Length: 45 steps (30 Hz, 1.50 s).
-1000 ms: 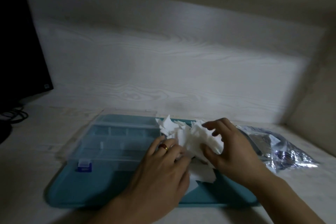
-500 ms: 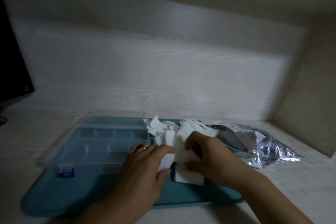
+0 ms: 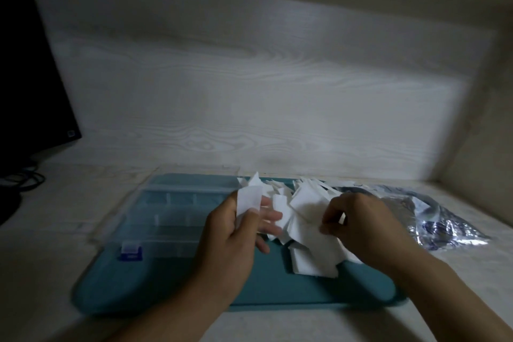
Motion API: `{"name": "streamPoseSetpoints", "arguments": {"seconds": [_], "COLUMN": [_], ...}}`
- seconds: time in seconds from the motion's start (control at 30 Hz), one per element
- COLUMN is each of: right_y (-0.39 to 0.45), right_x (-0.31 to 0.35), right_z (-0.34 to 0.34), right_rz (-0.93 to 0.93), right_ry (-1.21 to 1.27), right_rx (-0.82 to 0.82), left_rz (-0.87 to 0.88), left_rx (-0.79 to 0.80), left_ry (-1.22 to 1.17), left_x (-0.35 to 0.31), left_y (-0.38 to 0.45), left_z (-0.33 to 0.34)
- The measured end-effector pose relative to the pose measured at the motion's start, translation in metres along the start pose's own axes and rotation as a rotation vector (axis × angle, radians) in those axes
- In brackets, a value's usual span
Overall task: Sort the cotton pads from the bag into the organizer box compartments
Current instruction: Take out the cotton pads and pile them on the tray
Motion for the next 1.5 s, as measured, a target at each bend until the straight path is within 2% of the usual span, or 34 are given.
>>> {"name": "streamPoseSetpoints", "arguments": {"seconds": [0.07,0.17,0.27,0.33,0.47,0.57,0.6,0.7,0.77,0.87,0.97,1.5], "right_y": [-0.004,-0.009,-0.012,-0.014,-0.019,-0.032,-0.037,-0.039,-0.04,-0.042,-0.044,-0.052], "right_x": [0.002,0.007,0.022,0.036,0.05,0.068,0.076,0.084,0.087,0.096,0.1,0.12], "right_z": [-0.009,-0.013,-0.012,-0.008,0.009,-0.005,-0.008,0.002,0.013,0.02,0.019,0.028], "right_rz": [-0.053,-0.155,-0.25,-0.299,-0.288,-0.403,-0.47,-0.53,-0.536,-0.569,-0.584,-0.655], "right_ry": [0.228,0.728,0.931,0.982,0.856,0.392,0.336,0.317,0.229,0.136,0.17,-0.041], "right_rx": [-0.002,0.071,0.06,0.019,-0.058,-0.194,-0.181,-0.007,0.05,0.027,0.006,-0.001], "left_rz": [-0.06,-0.13,-0.214,-0.308,-0.403,-0.406,-0.405,-0.401,-0.421,-0.426,-0.398,-0.369], "left_rx": [0.037,0.099,0.126,0.224,0.458,0.451,0.43,0.391,0.341,0.321,0.339,0.348], "left_ry": [-0.081,-0.202,-0.356,-0.422,-0.563,-0.596,-0.59,-0.594,-0.648,-0.691,-0.702,-0.603], "left_x": [0.007,0.016,0.028,0.038,0.041,0.047,0.048,0.048,0.053,0.055,0.053,0.046], "left_y": [0.001,0.001,-0.001,-0.004,-0.011,-0.011,-0.011,-0.01,-0.009,-0.009,-0.008,-0.009], "left_z": [0.004,0.012,0.022,0.037,0.065,0.061,0.058,0.056,0.054,0.052,0.05,0.046]}}
Point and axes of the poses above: each hand's wrist, its own y-axis towards the middle knuckle, its own z-axis out of the palm, x = y × z, the point moved 10 cm from there along y, towards the middle knuckle, and after that the axes turned 14 degrees about x, right-handed, at the moved point
